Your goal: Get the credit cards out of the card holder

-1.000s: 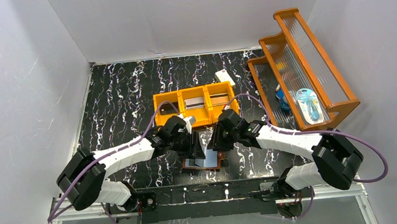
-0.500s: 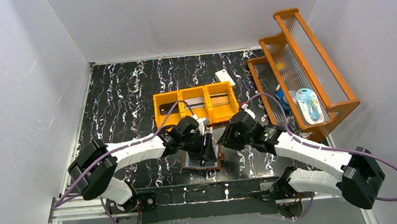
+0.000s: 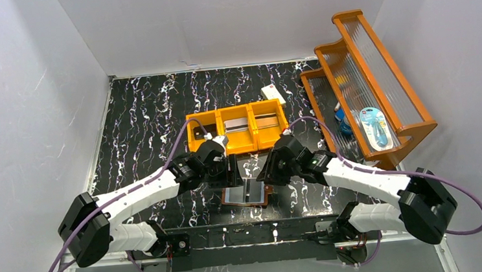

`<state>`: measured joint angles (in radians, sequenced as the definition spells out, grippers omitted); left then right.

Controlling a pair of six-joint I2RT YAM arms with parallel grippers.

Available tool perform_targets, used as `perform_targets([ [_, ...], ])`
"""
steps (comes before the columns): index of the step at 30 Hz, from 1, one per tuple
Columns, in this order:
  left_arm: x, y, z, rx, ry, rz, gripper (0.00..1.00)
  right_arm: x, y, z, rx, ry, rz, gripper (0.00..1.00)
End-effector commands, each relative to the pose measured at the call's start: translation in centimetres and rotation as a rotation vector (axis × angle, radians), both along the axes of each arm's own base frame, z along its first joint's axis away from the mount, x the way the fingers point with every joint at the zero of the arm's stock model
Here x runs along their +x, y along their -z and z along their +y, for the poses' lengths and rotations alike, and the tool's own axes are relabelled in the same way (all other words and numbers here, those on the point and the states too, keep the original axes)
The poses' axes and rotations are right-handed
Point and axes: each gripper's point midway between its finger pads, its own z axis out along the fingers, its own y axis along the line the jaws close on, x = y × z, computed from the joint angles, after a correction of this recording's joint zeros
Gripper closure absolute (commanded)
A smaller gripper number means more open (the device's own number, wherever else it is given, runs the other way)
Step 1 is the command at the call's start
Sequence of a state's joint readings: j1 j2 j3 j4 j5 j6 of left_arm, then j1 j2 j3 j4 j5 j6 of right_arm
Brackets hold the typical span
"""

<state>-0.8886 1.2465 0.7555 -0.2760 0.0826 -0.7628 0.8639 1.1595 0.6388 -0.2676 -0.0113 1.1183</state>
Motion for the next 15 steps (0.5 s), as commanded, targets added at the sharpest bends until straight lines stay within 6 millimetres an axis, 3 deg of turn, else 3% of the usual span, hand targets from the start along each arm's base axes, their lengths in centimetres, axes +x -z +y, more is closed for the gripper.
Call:
perform_targets([
  [1, 0.4, 0.0, 1.3, 0.005, -0.054, 0.005, 0.42, 0.2, -1.6, 2.4, 0.079, -0.097, -0.018, 0.57],
  [6, 0.5, -0.2, 1.0, -0.012, -0.053, 0.007, 0.41, -0.6, 0.4, 2.9, 0.044, -0.15, 0.05, 0.57],
  [15, 0.1, -0.7, -0.6, -0.073, 0.018, 0.018, 0.39, -1.8, 5.5, 0.1, -0.105, -0.103, 0.149, 0.59],
])
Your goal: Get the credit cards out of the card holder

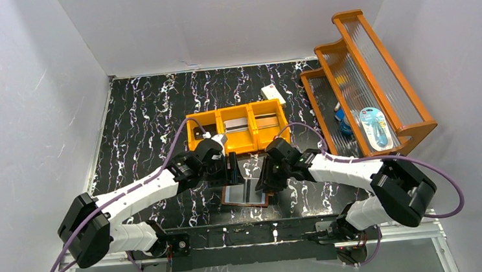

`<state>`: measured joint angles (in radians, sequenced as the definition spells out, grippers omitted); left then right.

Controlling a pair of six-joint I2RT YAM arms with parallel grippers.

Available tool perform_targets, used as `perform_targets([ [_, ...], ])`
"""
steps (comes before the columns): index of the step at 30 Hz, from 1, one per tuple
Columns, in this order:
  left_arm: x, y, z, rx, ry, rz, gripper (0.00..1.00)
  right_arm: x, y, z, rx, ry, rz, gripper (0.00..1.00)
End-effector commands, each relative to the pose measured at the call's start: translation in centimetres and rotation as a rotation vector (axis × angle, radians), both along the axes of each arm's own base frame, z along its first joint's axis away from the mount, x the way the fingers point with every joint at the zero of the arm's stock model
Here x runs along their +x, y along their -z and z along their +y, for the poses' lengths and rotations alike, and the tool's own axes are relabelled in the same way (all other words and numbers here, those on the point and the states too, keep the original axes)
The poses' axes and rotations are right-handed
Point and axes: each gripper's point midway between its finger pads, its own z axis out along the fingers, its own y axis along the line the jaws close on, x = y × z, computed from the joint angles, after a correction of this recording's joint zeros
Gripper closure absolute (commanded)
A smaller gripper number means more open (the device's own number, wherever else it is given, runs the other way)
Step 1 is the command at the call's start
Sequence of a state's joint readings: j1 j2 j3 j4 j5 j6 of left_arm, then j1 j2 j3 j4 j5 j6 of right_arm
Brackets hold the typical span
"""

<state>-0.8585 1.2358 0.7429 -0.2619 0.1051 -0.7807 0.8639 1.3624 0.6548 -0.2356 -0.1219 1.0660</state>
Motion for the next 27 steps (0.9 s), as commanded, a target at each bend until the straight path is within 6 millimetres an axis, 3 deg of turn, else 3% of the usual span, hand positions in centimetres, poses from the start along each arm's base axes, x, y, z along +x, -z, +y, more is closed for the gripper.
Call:
perform_targets([
  [1, -0.4, -0.6, -1.2, -0.058, 0.063, 0.004, 0.38, -0.4, 1.6, -0.9, -0.04, 0.005, 0.012, 0.59],
  [6, -0.9, -0.7, -3.0, -0.107, 0.149, 0.035, 0.37, -0.7, 3.3, -2.0, -0.087, 0.038, 0.035, 0.62],
  [13, -0.8, 1.2, -4.0, -0.084, 0.184, 0.09, 0.37, -1.4, 5.2, -3.2, -0.131, 0.072, 0.067, 0.67],
  [19, -0.7, 3.6, -3.4, -0.027, 0.152, 0.128, 0.38, -2.0, 6.3, -3.9, -0.152, 0.082, 0.092, 0.69],
  [27, -1.2, 6.5, -1.3, 0.055, 0.097, 0.15, 0.39, -2.2, 6.5, -3.9, -0.144, 0.081, 0.094, 0.69],
])
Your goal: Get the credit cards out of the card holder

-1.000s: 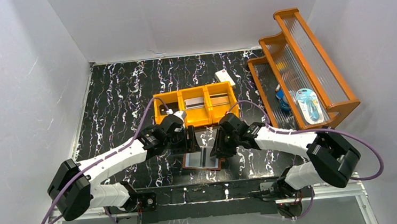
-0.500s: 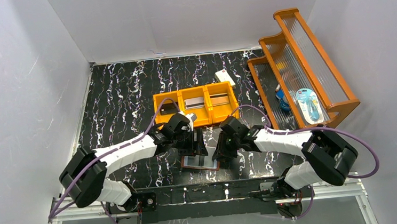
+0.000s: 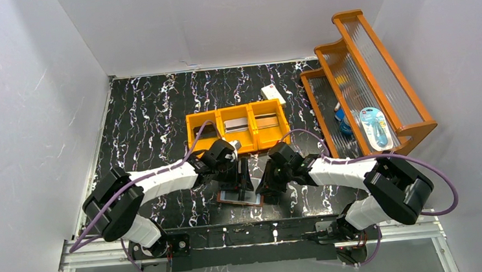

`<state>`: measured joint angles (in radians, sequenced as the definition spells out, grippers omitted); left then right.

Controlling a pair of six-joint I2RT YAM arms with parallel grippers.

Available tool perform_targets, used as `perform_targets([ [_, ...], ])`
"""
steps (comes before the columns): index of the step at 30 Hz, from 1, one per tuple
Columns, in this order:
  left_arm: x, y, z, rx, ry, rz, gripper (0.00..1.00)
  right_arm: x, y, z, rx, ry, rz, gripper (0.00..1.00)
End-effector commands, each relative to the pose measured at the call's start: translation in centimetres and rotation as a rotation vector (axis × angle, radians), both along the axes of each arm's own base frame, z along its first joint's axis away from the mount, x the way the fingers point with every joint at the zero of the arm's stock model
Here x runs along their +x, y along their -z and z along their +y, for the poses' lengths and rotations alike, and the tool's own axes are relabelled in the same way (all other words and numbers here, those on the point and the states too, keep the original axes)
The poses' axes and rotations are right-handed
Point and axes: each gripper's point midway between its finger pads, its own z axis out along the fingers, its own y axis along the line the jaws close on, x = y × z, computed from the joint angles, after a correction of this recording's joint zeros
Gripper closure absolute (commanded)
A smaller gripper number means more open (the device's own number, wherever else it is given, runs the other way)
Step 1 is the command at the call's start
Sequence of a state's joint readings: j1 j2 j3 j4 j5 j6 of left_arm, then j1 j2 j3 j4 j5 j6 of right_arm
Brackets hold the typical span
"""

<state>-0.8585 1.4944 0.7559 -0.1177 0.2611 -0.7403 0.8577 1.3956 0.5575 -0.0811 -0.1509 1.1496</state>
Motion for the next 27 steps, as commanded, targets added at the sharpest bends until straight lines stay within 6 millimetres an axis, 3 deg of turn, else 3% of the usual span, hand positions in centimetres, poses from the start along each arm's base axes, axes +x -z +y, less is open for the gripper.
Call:
perform_targets([
  [1, -0.6, 1.9, 1.6, 0.055, -0.023, 0.015, 0.39, -1.7, 4.5, -4.0, -0.19, 0.019, 0.053, 0.69],
  [9, -1.9, 3.8, 2.8, 0.058, -0.064, 0.06, 0.41, -2.0, 4.9, -3.8, -0.185, 0.007, 0.068, 0.7],
  [17, -2.1, 3.7, 2.9, 0.043, -0.084, 0.06, 0.46, -2.1, 5.1, -3.7, -0.181, 0.002, 0.076, 0.7],
  [27, -1.2, 1.4, 2.2, -0.01, -0.1, 0.011, 0.71, -1.9, 4.9, -3.3, -0.171, -0.005, 0.072, 0.7],
])
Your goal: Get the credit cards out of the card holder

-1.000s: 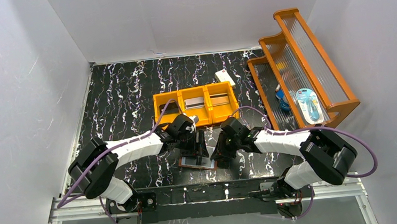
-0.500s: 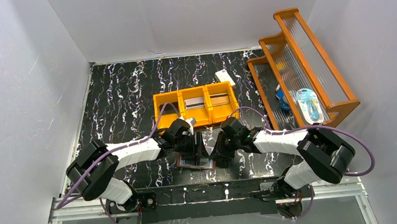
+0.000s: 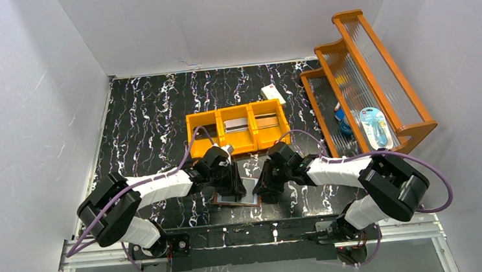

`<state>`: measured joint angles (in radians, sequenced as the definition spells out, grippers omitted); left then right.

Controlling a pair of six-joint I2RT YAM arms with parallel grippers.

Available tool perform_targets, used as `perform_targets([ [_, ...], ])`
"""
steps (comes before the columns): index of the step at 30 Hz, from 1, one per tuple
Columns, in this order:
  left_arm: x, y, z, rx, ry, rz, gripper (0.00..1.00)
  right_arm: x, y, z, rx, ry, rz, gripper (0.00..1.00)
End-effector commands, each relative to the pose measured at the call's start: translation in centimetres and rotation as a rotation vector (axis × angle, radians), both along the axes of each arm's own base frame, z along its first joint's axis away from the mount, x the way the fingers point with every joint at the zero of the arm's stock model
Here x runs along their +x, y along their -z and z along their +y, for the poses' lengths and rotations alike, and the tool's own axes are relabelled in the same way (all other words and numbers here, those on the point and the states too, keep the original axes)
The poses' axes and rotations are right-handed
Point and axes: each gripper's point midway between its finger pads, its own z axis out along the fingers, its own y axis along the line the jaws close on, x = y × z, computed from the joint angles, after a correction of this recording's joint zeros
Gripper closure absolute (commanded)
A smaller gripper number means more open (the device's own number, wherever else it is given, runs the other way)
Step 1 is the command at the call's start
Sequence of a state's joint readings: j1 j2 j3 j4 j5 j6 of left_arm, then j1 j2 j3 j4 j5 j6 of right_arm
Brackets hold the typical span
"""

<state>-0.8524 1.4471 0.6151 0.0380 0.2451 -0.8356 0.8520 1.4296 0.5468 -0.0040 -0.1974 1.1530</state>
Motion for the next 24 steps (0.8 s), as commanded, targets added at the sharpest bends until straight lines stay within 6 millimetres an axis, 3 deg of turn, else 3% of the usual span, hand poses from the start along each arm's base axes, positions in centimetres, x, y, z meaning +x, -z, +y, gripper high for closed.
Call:
perform_targets([
  [1, -0.7, -0.3, 1.4, 0.037, -0.013, 0.001, 0.73, -1.9, 4.7, -4.2, -0.221, 0.008, 0.06, 0.7],
  [9, -0.5, -1.0, 1.6, 0.047, -0.008, -0.015, 1.0, -1.3, 4.3, -3.5, -0.224, -0.014, 0.057, 0.7],
  [18, -0.4, -1.4, 1.9, 0.044, -0.032, -0.026, 1.0, 0.1, 2.4, -3.8, -0.286, -0.03, 0.01, 0.7],
  [24, -0.5, -1.4, 2.2, 0.042, -0.04, -0.03, 1.0, 1.5, -2.7, -1.4, -0.146, -0.058, -0.102, 0.68],
])
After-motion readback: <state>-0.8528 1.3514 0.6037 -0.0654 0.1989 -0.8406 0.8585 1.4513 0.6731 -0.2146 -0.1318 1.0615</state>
